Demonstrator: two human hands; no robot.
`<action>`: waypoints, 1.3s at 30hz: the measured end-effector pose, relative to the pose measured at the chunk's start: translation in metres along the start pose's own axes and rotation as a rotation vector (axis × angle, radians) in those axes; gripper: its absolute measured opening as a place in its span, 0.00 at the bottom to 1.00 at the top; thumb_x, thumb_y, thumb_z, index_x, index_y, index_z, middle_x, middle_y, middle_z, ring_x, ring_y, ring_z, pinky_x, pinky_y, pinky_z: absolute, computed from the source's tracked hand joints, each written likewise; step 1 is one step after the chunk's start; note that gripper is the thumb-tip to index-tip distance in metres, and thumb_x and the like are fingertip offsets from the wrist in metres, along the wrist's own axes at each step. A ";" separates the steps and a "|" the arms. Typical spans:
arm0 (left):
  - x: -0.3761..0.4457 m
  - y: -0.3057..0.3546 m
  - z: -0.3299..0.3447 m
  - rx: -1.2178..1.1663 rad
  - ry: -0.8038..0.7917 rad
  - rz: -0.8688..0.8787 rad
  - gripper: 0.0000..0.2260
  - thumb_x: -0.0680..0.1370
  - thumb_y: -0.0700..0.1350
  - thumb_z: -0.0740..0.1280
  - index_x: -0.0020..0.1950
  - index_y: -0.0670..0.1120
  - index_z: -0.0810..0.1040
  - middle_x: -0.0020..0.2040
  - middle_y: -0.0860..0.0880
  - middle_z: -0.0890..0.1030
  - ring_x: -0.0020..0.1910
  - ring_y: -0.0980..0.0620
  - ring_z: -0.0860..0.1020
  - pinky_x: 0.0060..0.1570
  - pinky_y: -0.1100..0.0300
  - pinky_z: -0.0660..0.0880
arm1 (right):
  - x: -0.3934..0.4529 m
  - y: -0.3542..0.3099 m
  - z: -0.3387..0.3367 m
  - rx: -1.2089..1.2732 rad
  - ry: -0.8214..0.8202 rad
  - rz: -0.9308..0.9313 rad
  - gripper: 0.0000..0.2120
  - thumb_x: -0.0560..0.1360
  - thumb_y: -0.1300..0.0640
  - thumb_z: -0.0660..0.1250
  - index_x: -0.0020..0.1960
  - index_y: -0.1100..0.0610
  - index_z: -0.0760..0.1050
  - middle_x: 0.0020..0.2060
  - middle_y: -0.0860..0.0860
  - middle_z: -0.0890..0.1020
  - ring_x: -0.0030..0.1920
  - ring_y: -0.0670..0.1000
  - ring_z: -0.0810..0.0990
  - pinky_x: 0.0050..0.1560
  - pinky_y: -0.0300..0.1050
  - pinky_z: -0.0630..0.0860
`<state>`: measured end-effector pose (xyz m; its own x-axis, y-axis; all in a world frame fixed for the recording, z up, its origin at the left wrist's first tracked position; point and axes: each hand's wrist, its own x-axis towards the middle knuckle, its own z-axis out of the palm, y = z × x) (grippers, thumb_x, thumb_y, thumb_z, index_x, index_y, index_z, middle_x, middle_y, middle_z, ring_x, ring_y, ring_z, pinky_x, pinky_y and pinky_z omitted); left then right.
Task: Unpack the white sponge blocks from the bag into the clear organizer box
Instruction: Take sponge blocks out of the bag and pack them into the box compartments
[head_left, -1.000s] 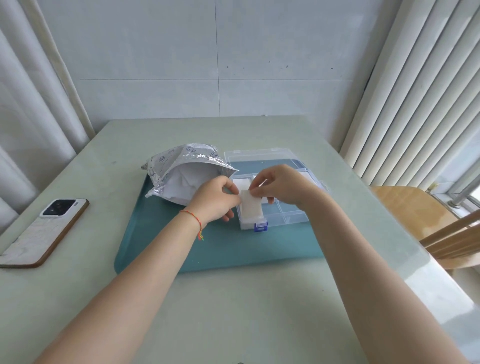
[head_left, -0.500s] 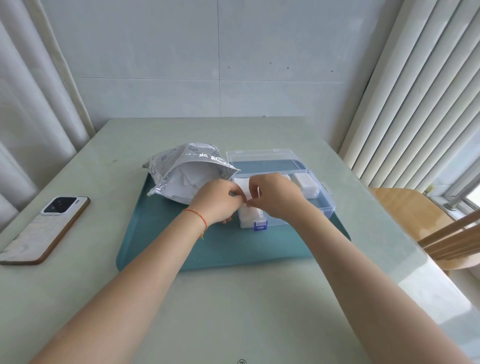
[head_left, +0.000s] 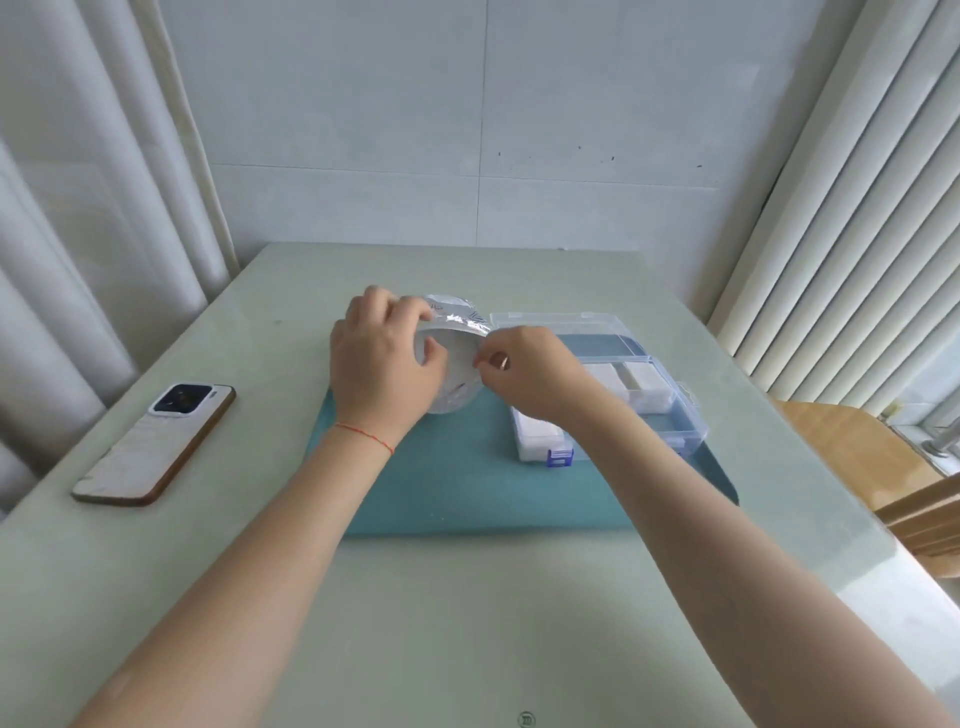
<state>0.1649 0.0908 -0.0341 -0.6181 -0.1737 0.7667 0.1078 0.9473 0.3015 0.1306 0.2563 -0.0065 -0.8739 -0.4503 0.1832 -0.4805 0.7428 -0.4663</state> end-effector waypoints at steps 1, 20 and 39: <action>0.003 -0.012 -0.005 0.021 -0.063 -0.035 0.11 0.67 0.41 0.71 0.49 0.45 0.80 0.45 0.44 0.76 0.46 0.40 0.76 0.42 0.53 0.69 | 0.006 -0.010 0.009 -0.009 -0.020 -0.009 0.12 0.76 0.60 0.62 0.55 0.57 0.81 0.49 0.52 0.82 0.49 0.53 0.79 0.50 0.46 0.76; 0.020 -0.031 0.001 -0.366 -0.150 -0.361 0.05 0.71 0.38 0.68 0.42 0.46 0.82 0.35 0.51 0.81 0.38 0.49 0.78 0.41 0.58 0.76 | 0.071 -0.041 0.070 -0.526 0.057 0.128 0.18 0.76 0.65 0.63 0.66 0.61 0.69 0.55 0.55 0.81 0.55 0.56 0.81 0.44 0.45 0.72; 0.014 -0.015 -0.004 -0.241 -0.331 -0.414 0.08 0.71 0.45 0.68 0.49 0.52 0.79 0.49 0.50 0.76 0.48 0.50 0.75 0.45 0.58 0.71 | 0.007 -0.003 -0.009 0.489 -0.092 0.269 0.06 0.73 0.61 0.69 0.50 0.58 0.78 0.34 0.50 0.74 0.28 0.49 0.67 0.25 0.37 0.62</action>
<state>0.1575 0.0727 -0.0254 -0.8527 -0.3865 0.3515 -0.0442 0.7237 0.6887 0.1250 0.2557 0.0039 -0.9404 -0.3341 -0.0634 -0.1322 0.5312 -0.8369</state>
